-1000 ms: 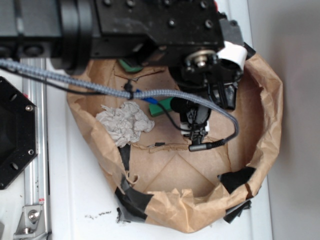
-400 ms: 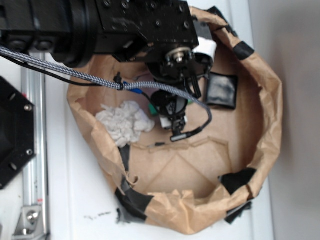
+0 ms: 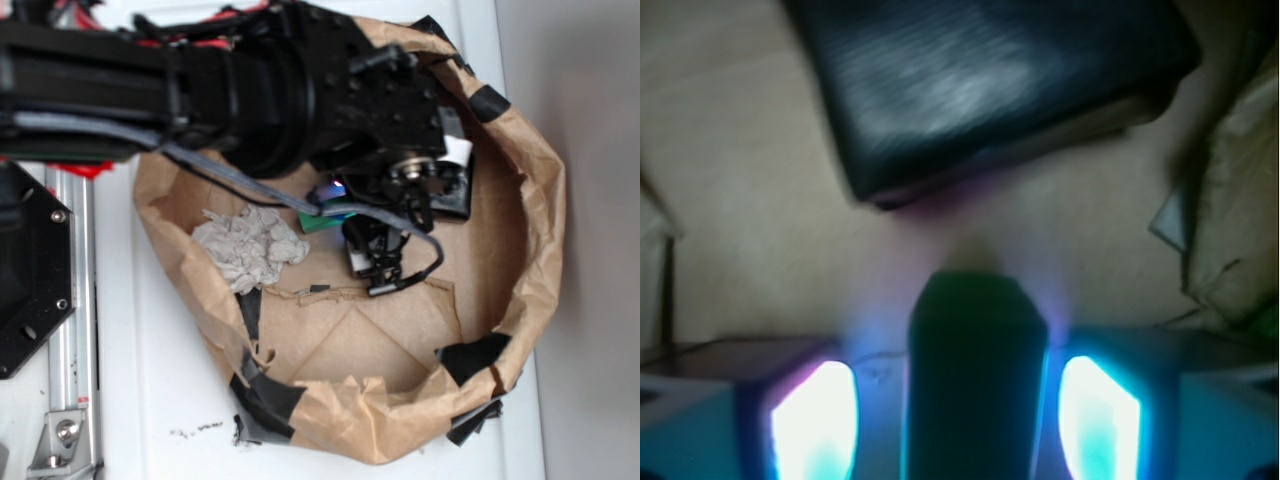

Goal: Grab the green block.

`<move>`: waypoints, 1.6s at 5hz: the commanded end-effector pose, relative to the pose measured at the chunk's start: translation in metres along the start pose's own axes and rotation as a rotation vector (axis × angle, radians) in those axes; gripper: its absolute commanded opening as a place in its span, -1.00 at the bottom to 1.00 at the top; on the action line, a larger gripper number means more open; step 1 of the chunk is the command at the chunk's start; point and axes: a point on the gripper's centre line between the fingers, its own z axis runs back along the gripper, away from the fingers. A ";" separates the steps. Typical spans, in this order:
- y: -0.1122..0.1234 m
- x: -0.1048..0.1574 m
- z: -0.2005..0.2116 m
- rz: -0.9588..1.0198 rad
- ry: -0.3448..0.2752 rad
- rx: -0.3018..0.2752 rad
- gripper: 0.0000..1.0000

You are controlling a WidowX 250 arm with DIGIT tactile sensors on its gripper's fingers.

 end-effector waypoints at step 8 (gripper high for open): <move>-0.049 -0.043 0.164 -0.047 -0.097 0.023 -1.00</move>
